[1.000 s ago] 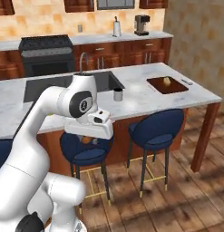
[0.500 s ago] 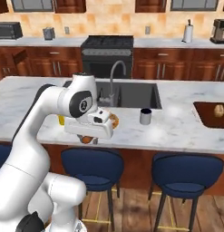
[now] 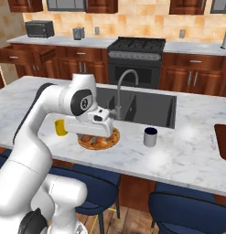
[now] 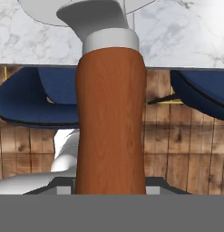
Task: Take the pizza cutter from the drawer on the left and place it on the dining counter for cutting.
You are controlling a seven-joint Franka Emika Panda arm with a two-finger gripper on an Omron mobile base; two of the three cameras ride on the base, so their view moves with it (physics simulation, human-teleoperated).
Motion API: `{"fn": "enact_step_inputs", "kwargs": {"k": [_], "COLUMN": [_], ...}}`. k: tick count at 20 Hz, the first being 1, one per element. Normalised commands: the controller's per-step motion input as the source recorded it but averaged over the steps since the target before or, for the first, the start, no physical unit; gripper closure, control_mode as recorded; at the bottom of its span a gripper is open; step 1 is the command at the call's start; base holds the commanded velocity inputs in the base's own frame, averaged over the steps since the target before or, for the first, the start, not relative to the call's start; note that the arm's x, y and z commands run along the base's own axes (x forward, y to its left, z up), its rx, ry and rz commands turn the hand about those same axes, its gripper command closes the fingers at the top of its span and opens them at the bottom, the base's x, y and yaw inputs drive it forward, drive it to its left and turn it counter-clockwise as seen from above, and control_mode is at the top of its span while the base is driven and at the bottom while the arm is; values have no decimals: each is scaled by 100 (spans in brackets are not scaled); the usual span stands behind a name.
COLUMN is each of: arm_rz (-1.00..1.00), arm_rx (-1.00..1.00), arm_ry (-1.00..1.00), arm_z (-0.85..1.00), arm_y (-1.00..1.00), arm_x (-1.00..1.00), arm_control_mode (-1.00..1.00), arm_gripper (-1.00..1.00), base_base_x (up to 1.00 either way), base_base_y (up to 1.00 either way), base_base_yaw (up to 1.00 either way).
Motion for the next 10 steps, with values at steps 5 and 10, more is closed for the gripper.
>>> {"fn": "enact_step_inputs", "kwargs": {"k": [5,10], "arm_rz": [0,0], "arm_rx": [0,0], "arm_ry": [0,0], "arm_z": [0,0], "arm_y": [0,0], "arm_x": [0,0], "arm_control_mode": [100,100], "arm_gripper": [100,100], "base_base_x": [64,31], "base_base_y": [-7,0], "base_base_yaw": [-4,-37]}}
